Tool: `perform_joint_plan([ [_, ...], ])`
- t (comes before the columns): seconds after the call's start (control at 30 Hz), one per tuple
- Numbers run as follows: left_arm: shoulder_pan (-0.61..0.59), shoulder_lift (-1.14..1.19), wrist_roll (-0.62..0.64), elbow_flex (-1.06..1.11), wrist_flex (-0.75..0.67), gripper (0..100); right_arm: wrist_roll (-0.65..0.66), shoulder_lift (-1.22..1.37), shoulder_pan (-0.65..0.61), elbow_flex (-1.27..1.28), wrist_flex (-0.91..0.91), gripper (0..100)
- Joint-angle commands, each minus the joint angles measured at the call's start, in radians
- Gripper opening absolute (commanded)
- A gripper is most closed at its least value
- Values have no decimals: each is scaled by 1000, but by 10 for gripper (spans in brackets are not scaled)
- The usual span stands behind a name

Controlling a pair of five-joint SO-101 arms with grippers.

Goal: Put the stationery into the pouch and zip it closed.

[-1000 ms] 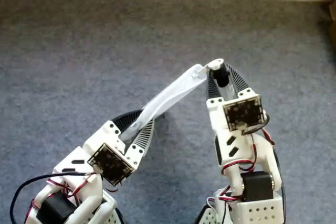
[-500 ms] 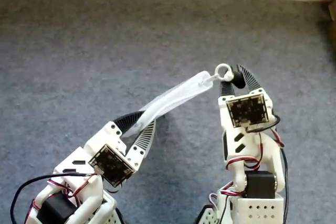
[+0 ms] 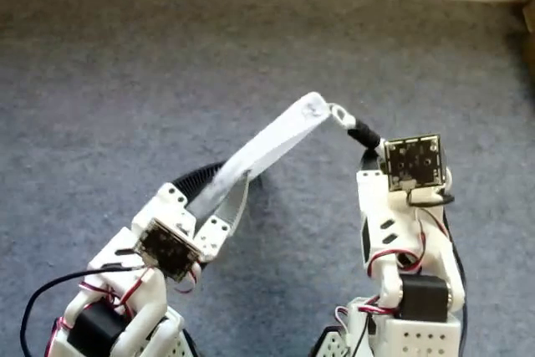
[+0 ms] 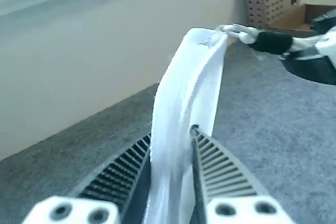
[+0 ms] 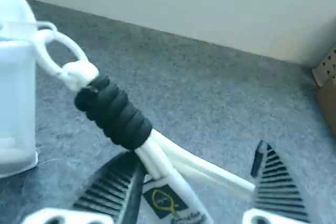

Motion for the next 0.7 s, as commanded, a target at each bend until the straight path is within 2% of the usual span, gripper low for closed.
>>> perform_joint_plan([
  [0.0, -70, 4, 25, 38, -126, 133, -17, -19, 13, -134, 145, 293],
  [0.1, -90, 4, 23, 64, -183, 141, -61, -19, -7, -194, 229, 293],
  [0.23, -199, 4, 25, 62, -235, 175, -80, -19, -47, -248, 338, 294],
  [0.4, -317, 4, 25, 64, -236, 207, -91, -21, -77, -280, 387, 295],
  [0.67, -461, 2, 21, -39, -235, 208, -204, -18, -73, -420, 461, 298],
])
